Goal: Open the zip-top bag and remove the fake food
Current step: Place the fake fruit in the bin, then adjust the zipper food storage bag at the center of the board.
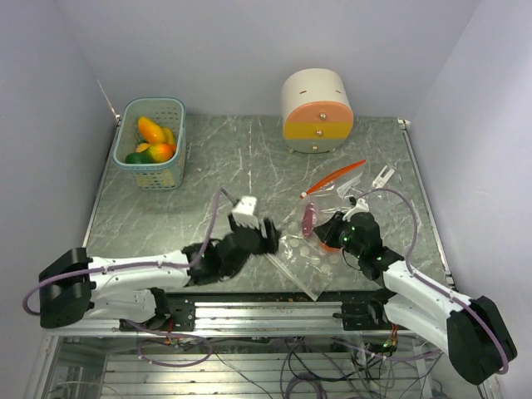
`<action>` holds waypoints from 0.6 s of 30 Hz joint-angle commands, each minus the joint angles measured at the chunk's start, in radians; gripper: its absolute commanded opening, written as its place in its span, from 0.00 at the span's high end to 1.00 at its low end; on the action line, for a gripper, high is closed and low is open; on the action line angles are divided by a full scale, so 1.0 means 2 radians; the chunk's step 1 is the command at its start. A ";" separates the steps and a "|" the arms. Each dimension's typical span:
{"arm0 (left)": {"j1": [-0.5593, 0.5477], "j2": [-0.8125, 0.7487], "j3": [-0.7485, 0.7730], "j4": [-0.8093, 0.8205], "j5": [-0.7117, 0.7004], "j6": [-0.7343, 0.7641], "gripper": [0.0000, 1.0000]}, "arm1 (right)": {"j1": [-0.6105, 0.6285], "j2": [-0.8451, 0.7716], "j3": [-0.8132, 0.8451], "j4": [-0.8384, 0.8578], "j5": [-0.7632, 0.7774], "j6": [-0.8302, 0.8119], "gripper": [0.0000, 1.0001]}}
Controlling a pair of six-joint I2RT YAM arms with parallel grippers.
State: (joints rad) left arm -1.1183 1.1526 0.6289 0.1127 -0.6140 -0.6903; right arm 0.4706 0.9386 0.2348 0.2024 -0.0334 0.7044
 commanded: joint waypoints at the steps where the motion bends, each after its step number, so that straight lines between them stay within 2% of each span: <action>1: -0.120 0.031 0.007 -0.033 -0.068 -0.080 0.21 | -0.003 -0.035 0.002 -0.038 0.006 0.008 0.83; 2: -0.143 0.045 0.013 -0.048 -0.081 -0.102 0.23 | -0.003 -0.040 0.009 -0.046 0.007 0.003 0.77; 5: -0.194 0.079 0.021 -0.077 -0.114 -0.161 0.27 | -0.002 -0.050 0.044 -0.090 0.016 -0.021 0.52; 8: -0.200 0.076 0.011 -0.105 -0.122 -0.205 0.30 | -0.001 -0.064 0.053 -0.097 -0.006 -0.042 0.39; 13: -0.200 -0.056 -0.057 -0.116 -0.145 -0.204 0.34 | 0.034 -0.099 0.046 -0.107 -0.023 -0.060 0.36; 18: -0.200 -0.184 -0.122 -0.115 -0.157 -0.193 0.47 | 0.157 -0.087 0.079 -0.163 0.057 -0.051 0.40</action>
State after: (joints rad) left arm -1.5173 0.9054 0.4583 -0.1001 -0.8616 -1.0588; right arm 0.6319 0.7349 0.3222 -0.0101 -0.0311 0.6113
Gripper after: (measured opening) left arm 0.565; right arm 0.627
